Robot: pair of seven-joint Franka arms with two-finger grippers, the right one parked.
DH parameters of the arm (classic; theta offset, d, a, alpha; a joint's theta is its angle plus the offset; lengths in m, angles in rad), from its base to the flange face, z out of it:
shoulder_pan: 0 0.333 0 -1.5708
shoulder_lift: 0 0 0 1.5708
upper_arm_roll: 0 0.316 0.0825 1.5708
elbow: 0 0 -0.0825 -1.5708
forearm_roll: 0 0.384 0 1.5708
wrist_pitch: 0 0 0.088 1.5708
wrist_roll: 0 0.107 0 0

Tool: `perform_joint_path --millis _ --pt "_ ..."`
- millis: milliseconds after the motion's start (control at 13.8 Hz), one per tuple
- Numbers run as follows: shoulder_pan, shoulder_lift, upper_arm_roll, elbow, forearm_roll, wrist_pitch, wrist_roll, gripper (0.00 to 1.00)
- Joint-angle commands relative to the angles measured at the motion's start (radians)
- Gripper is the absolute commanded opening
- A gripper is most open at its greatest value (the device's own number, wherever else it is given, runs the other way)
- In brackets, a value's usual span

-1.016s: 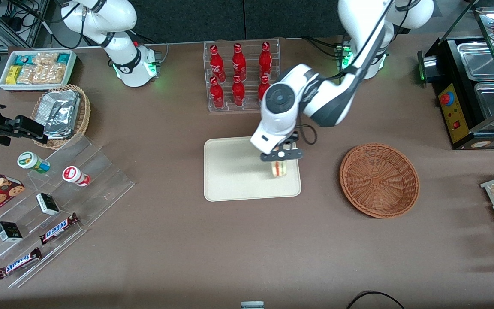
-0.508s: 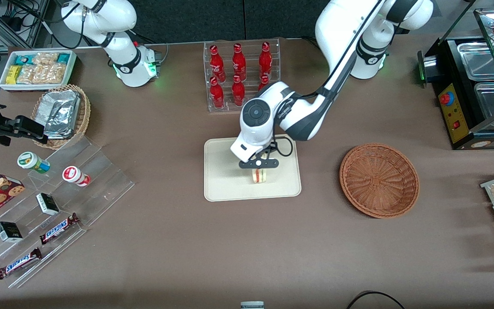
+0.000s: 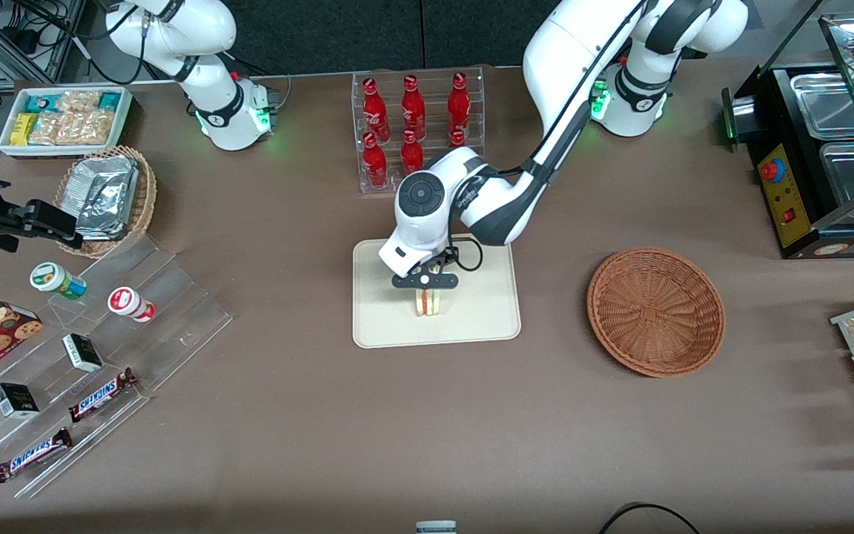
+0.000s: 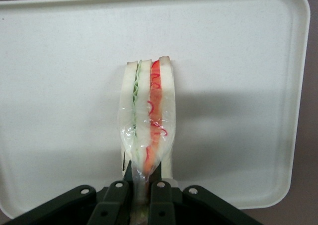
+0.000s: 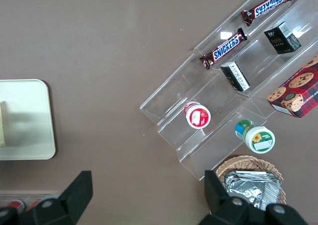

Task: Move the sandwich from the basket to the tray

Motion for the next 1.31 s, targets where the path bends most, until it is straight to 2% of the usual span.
perform_joint_path --millis 0,218,290,363,435,508,871,1234 --pt "-0.015 0.023 0.013 0.032 0.009 0.009 -0.02 0.0" --pt "-0.018 0.029 0.015 0.032 0.011 0.007 -0.021 0.0" --pt "-0.02 0.029 0.015 0.032 0.011 0.007 -0.021 0.09" --pt "-0.02 0.029 0.015 0.031 0.011 0.007 -0.023 0.3" --pt "-0.02 0.031 0.015 0.032 0.011 0.007 -0.033 0.81" --pt "-0.02 0.029 0.017 0.031 0.012 0.007 -0.038 1.0" --pt "-0.008 -0.035 0.018 0.032 0.011 -0.063 -0.039 1.0" --pt "0.054 -0.185 0.04 0.032 -0.009 -0.201 -0.062 1.0"
